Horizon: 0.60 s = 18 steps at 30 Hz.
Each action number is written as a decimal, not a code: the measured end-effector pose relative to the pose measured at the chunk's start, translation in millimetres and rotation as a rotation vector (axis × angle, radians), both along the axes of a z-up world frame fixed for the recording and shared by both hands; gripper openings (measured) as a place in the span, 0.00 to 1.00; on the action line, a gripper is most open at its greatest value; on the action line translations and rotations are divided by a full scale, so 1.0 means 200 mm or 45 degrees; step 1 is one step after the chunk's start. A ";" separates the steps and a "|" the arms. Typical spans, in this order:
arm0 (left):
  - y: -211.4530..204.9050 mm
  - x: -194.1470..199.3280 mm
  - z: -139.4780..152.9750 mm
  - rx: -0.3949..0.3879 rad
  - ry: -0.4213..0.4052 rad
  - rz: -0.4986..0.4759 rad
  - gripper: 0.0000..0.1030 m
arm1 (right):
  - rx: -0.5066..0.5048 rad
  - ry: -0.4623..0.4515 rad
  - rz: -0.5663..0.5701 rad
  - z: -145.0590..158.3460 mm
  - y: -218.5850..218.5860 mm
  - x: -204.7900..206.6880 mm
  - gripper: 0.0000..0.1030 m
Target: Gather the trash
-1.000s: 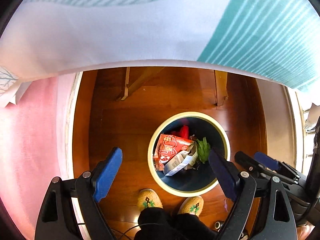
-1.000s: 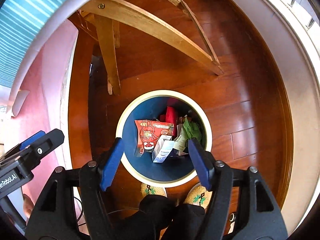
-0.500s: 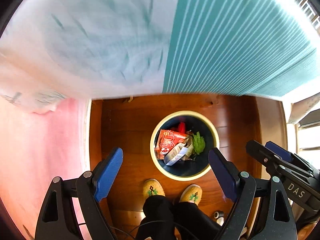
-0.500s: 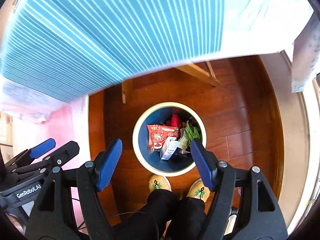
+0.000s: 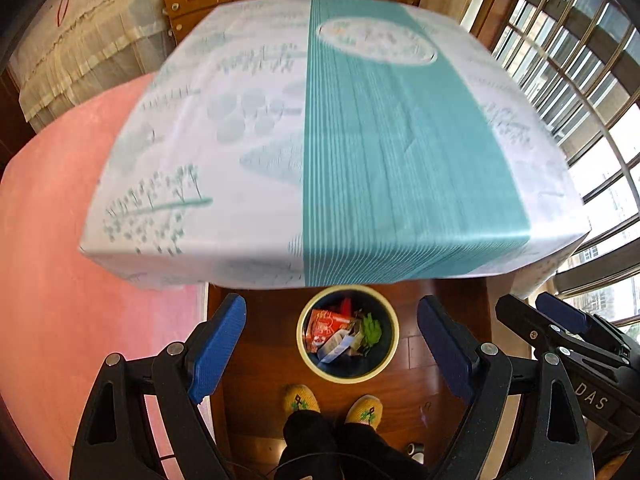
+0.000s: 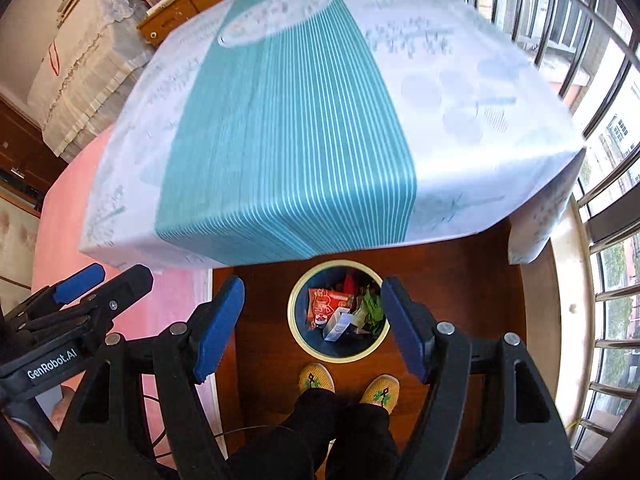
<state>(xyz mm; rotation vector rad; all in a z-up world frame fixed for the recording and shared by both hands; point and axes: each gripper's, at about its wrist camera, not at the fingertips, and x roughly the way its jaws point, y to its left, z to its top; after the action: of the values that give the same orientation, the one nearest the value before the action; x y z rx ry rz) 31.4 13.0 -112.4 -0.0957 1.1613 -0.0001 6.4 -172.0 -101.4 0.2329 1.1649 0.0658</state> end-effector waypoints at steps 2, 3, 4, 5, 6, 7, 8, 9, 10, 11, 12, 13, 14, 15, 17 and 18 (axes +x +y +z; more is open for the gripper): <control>-0.02 0.00 0.12 0.017 -0.034 -0.006 0.87 | -0.010 -0.026 0.011 0.12 -0.01 0.01 0.66; -0.02 0.00 0.16 0.021 -0.047 -0.006 0.87 | -0.022 -0.041 0.016 0.18 -0.01 0.02 0.66; -0.03 0.00 0.21 0.021 -0.061 -0.004 0.87 | -0.031 -0.058 0.022 0.24 -0.01 0.02 0.66; -0.03 0.00 0.25 0.020 -0.077 0.000 0.87 | -0.037 -0.076 0.029 0.29 -0.01 0.02 0.67; -0.03 0.00 0.29 0.023 -0.089 0.003 0.87 | -0.044 -0.096 0.035 0.35 -0.01 0.03 0.67; -0.04 0.00 0.35 0.026 -0.106 0.007 0.87 | -0.046 -0.110 0.039 0.38 -0.01 0.02 0.67; -0.05 0.00 0.38 0.029 -0.120 0.012 0.87 | -0.046 -0.127 0.044 0.43 -0.01 0.02 0.67; -0.05 -0.01 0.42 0.034 -0.136 0.020 0.87 | -0.049 -0.141 0.047 0.46 -0.01 0.02 0.67; -0.05 -0.02 0.45 0.038 -0.147 0.027 0.87 | -0.053 -0.159 0.049 0.50 -0.01 0.01 0.67; -0.06 -0.02 0.46 0.040 -0.156 0.034 0.87 | -0.054 -0.169 0.052 0.52 -0.02 0.01 0.66; -0.07 -0.03 0.48 0.041 -0.166 0.042 0.87 | -0.055 -0.179 0.053 0.54 -0.02 0.01 0.66; -0.07 -0.04 0.50 0.040 -0.173 0.047 0.87 | -0.057 -0.191 0.054 0.56 -0.01 0.00 0.67; -0.08 -0.04 0.52 0.039 -0.178 0.052 0.87 | -0.062 -0.203 0.058 0.57 -0.01 -0.01 0.67; -0.08 -0.05 0.52 0.040 -0.183 0.054 0.87 | -0.065 -0.212 0.063 0.59 -0.01 -0.01 0.67; -0.09 -0.07 0.55 0.041 -0.193 0.057 0.87 | -0.075 -0.234 0.072 0.62 -0.01 -0.03 0.67; -0.10 -0.08 0.56 0.045 -0.199 0.056 0.87 | -0.079 -0.242 0.076 0.63 -0.01 -0.04 0.67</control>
<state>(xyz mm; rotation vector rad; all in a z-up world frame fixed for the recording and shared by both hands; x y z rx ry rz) 15.7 -6.7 -1.1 -0.0882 1.0026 0.0513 -2.1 -173.7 24.8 0.1335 0.9828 0.1019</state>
